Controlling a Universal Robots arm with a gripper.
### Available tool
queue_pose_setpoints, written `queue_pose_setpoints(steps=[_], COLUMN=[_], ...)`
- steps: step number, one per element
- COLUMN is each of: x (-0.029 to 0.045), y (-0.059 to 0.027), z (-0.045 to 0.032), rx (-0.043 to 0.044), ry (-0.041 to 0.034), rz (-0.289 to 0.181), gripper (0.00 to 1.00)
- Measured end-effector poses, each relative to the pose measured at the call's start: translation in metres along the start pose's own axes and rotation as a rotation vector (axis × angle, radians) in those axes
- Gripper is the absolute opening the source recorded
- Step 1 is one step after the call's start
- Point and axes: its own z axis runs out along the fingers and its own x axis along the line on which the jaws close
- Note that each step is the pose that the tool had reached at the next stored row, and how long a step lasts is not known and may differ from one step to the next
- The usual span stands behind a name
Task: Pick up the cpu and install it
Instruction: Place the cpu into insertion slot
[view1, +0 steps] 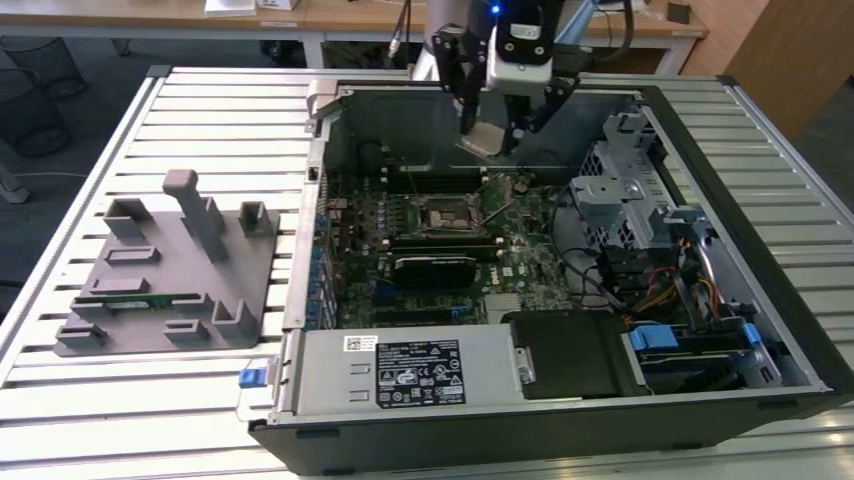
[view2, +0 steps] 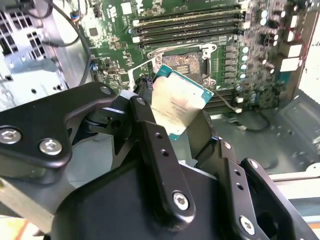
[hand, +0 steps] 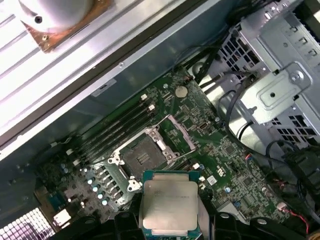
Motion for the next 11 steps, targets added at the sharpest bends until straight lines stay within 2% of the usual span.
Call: queue_pose_setpoints(steps=[11], x=[-0.0001], y=[-0.0002], z=[0.0038], rx=[-0.0062], ry=[-0.0106], rz=[0.201], gripper=[0.53])
